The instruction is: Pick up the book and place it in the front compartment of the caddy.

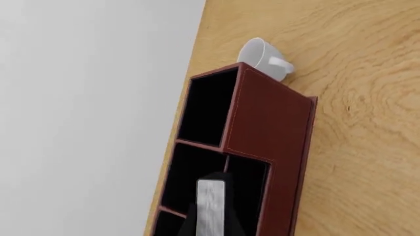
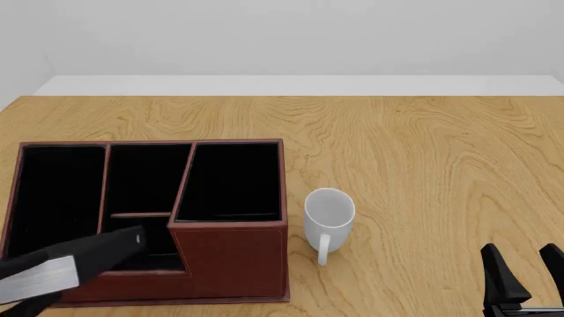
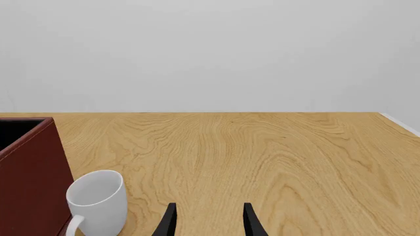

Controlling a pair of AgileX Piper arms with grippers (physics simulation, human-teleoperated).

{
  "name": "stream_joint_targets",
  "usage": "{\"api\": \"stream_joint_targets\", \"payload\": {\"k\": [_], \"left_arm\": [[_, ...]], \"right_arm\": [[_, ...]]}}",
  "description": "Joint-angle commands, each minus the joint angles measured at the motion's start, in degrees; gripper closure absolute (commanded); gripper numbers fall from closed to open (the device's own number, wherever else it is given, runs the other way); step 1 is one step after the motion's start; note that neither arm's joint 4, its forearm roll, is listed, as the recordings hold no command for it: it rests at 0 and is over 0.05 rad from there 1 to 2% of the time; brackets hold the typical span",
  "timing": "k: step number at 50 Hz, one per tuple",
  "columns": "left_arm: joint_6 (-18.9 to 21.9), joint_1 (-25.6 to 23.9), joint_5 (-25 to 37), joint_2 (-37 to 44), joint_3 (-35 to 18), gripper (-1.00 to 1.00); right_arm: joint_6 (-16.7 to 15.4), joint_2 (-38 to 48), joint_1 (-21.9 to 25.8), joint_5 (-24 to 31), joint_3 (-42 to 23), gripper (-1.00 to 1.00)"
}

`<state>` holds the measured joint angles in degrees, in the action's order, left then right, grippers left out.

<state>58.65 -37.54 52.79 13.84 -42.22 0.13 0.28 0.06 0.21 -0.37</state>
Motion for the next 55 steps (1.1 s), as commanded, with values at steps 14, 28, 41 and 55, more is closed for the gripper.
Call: {"api": "stream_joint_targets", "payload": {"k": [14,28,41,55], "left_arm": [[5.7,-1.3,-8.4,-0.2,-3.3,1.0],[8.5,-3.8,-14.4,-0.4,-0.8,1.0],[9.0,-2.6,-20.6,1.8,1.5,1.0],[9.0,-0.3,-26.9,4.8,2.9,1.0]], "right_arm": [[0.0,0.0,0.0,0.0,0.0,-1.0],[0.0,0.0,0.0,0.0,0.0,-1.0],[0.0,0.0,0.0,0.0,0.0,-1.0],[0.0,0.0,0.0,0.0,0.0,-1.0]]}}
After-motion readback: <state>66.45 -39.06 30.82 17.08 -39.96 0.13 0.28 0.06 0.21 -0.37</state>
